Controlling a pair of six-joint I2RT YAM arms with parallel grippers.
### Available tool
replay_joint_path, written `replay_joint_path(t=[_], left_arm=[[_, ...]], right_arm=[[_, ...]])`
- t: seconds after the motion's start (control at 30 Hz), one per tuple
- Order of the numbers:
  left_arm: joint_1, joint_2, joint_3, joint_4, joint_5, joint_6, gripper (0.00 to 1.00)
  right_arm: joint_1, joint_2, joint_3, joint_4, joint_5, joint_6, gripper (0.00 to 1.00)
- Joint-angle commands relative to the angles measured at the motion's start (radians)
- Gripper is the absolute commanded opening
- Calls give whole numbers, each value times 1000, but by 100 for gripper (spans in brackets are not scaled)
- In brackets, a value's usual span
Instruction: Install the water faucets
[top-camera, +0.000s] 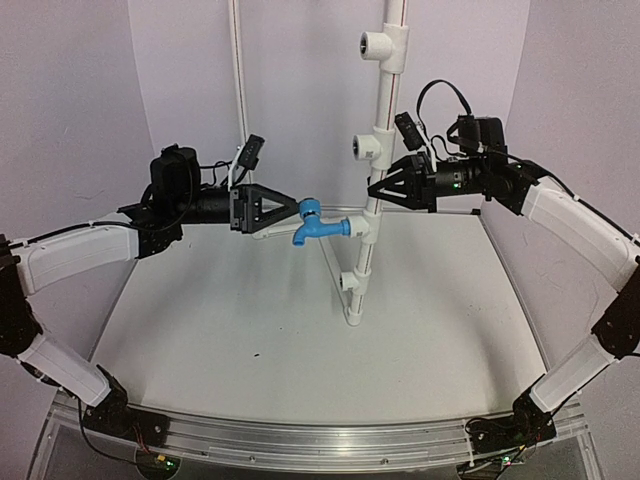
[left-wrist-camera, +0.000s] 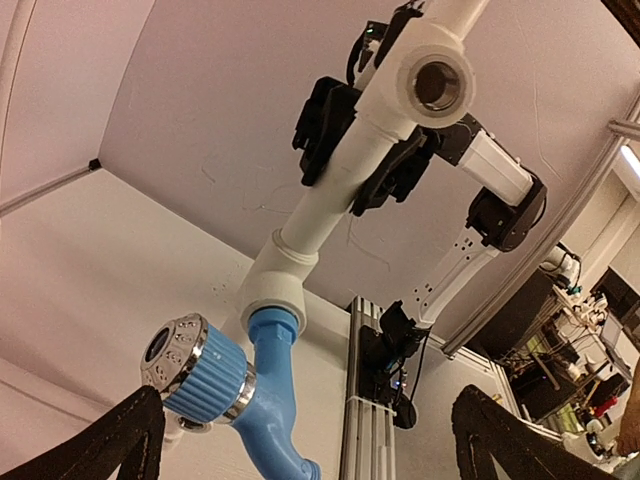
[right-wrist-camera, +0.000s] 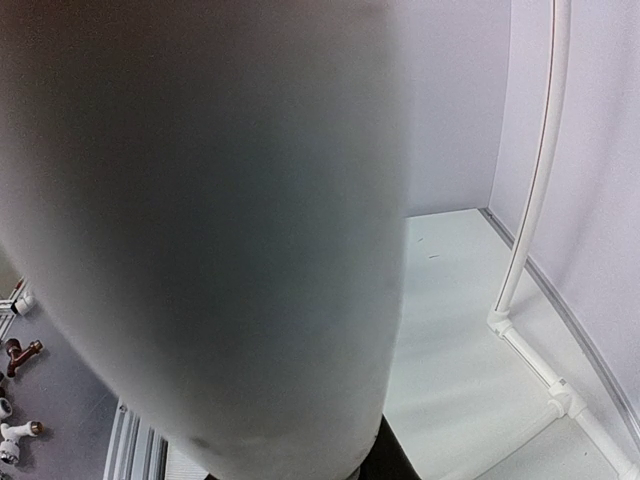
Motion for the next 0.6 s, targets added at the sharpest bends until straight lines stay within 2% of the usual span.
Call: replay_joint_path(t=[0.0,0.2,0.33,0.57], left_arm=[[0,59,64,6,26,-79,100],[-5,123,106,-24,3,-90,99],[-44,144,138,-69,2,-11,95],[-78,201,214,-150,-1,101,78]], right_arm=[[-2,21,0,-162,7,137,0],[-2,20,1,-162,10,140,0],[-2,23,1,-161,9,140,0],[-2,30,7,-161,3,143,0]])
